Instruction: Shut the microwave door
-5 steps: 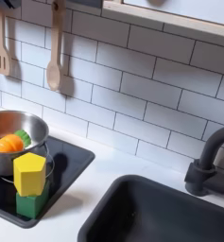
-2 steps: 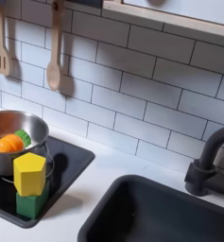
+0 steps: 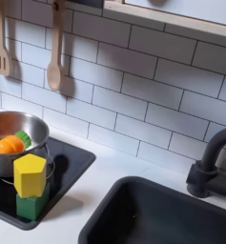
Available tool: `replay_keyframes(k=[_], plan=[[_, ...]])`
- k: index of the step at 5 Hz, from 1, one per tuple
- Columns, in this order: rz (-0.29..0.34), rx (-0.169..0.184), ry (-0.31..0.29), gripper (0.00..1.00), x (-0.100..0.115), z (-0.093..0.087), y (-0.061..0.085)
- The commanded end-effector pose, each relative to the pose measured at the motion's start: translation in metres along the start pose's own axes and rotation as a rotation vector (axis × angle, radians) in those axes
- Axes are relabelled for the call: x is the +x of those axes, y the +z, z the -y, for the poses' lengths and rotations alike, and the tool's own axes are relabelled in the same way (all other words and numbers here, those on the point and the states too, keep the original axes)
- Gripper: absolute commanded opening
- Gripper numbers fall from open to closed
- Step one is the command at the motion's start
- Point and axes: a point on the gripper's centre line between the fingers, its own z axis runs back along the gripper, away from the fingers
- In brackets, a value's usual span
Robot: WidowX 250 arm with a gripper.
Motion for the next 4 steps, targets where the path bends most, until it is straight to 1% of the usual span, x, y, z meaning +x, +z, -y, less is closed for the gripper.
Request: replay_keyframes(k=[1,2,3,4], plan=[[0.003,0.006,0.019,0.00,0.001,-0.001,-0.002],[0.001,0.006,0.024,0.00,0.001,-0.001,-0.003],[0.000,-0.001,0.020,0.00,0.001,0.002,-0.008],[-0.002,-0.002,0.003,0.00,0.003,0.004,-0.014]])
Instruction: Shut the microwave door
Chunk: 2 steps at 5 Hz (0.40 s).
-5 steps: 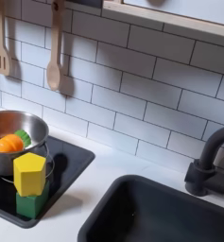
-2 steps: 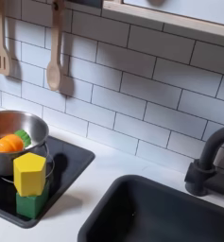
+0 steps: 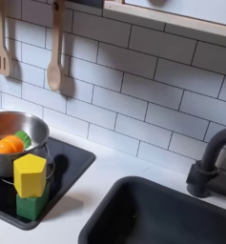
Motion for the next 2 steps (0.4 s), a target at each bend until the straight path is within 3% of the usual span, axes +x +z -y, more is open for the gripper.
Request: replay_keyframes(k=[1,2], plan=[[-0.009,-0.005,-0.019,0.00,0.0030,0.0043,-0.0085],[-0.005,-0.002,-0.022,0.00,0.0046,0.0024,-0.0041]])
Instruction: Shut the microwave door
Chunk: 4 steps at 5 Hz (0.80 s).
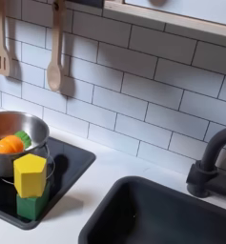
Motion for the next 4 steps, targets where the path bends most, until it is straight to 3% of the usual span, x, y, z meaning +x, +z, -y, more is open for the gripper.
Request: replay_keyframes(k=[1,2,3,4], plan=[[-0.021,-0.011,-0.004,0.00,-0.006,0.004,0.008],[-0.077,-0.006,-0.010,0.00,-0.019,0.003,0.012],[-0.183,-0.025,-0.047,0.00,-0.043,0.012,0.024],[-0.330,-0.001,-0.114,0.00,-0.073,0.014,0.049]])
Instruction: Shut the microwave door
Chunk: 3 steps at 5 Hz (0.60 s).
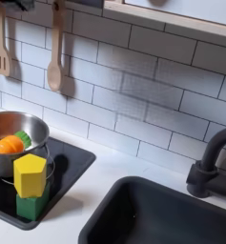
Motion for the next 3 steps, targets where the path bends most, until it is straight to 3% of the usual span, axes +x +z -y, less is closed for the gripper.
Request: replay_keyframes(k=[1,2,3], plan=[[-0.364,-0.014,-0.107,0.00,-0.080,0.010,0.025],[-0.525,-0.037,-0.191,0.00,-0.108,0.010,0.036],[-0.692,-0.061,-0.217,0.00,-0.132,0.007,0.044]])
